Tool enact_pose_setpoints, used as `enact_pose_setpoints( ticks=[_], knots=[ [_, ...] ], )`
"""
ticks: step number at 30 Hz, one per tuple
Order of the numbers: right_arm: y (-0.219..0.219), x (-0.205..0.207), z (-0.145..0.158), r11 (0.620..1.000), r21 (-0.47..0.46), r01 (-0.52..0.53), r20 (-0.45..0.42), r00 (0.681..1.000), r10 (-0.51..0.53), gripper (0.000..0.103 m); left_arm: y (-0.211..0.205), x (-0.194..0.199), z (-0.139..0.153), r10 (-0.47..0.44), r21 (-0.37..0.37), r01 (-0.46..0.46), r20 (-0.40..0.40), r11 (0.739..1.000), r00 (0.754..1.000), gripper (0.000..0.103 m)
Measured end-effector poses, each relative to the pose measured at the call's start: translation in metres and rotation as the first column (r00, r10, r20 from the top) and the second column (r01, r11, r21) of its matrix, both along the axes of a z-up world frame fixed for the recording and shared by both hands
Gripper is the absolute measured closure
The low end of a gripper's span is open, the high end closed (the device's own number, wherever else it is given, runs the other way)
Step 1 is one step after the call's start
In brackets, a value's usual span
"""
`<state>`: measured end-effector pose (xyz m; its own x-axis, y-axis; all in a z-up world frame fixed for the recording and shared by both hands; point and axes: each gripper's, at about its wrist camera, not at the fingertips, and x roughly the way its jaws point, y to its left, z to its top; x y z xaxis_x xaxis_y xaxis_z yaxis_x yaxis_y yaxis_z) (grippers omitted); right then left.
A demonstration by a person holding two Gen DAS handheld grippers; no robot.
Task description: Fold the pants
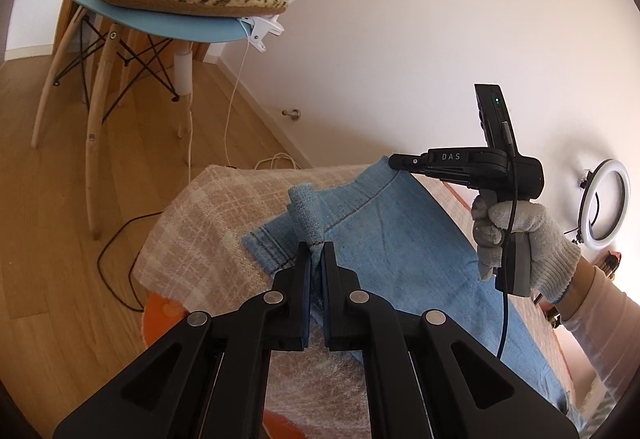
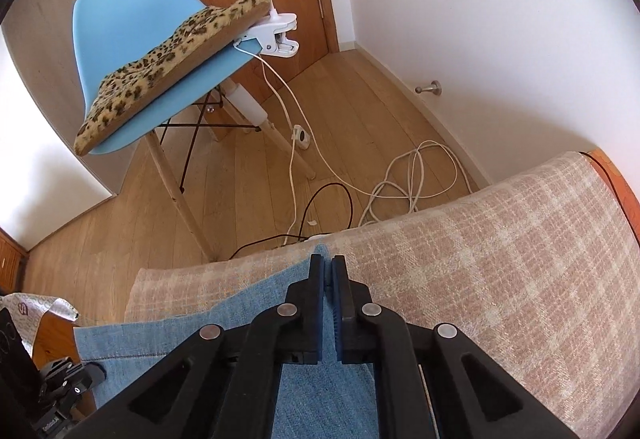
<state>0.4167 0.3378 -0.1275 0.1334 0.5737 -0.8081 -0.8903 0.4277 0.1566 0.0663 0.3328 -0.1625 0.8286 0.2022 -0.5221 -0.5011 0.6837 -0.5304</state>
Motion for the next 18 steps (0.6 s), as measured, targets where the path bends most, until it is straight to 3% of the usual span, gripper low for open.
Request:
enact_pose_setpoints(
  ticks=[3, 5, 7, 11, 14, 17, 18],
  knots=[
    [-0.004, 0.002, -0.003, 1.000, 0.001, 0.006, -0.010, 1.000, -0.006, 0.101, 0.000, 0.003, -0.004, -0.004, -0.006, 0.004, -0.029, 1.000, 1.000, 0.100],
    [-0.011, 0.004, 0.001, 0.999, 0.007, 0.041, -0.012, 0.999, -0.041, 0.092, 0.002, 0.004, -0.006, -0.003, -0.014, 0.002, -0.047, 1.000, 0.999, 0.095],
    [-0.023, 0.006, 0.011, 0.996, 0.035, 0.079, -0.016, 0.997, -0.079, 0.067, 0.003, 0.003, -0.002, 0.014, 0.010, -0.014, -0.068, 1.000, 0.998, 0.092],
    [-0.053, 0.002, 0.033, 0.987, 0.070, 0.146, 0.001, 0.989, -0.146, 0.060, 0.008, -0.001, 0.015, 0.002, 0.036, 0.000, -0.070, 0.999, 0.998, 0.091],
    [-0.086, -0.009, 0.050, 0.977, 0.101, 0.187, -0.009, 0.982, -0.188, 0.045, 0.009, -0.003, 0.038, -0.036, 0.079, 0.040, -0.059, 0.996, 0.998, 0.089],
    [-0.128, -0.030, 0.069, 0.966, 0.121, 0.228, 0.025, 0.972, -0.232, 0.034, 0.013, -0.003, 0.062, -0.086, 0.087, 0.090, -0.052, 0.992, 0.995, 0.072],
    [-0.145, -0.038, 0.075, 0.960, 0.136, 0.243, 0.031, 0.968, -0.250, 0.030, 0.014, -0.002, 0.070, -0.111, 0.083, 0.115, -0.049, 0.990, 0.993, 0.072]
  ],
)
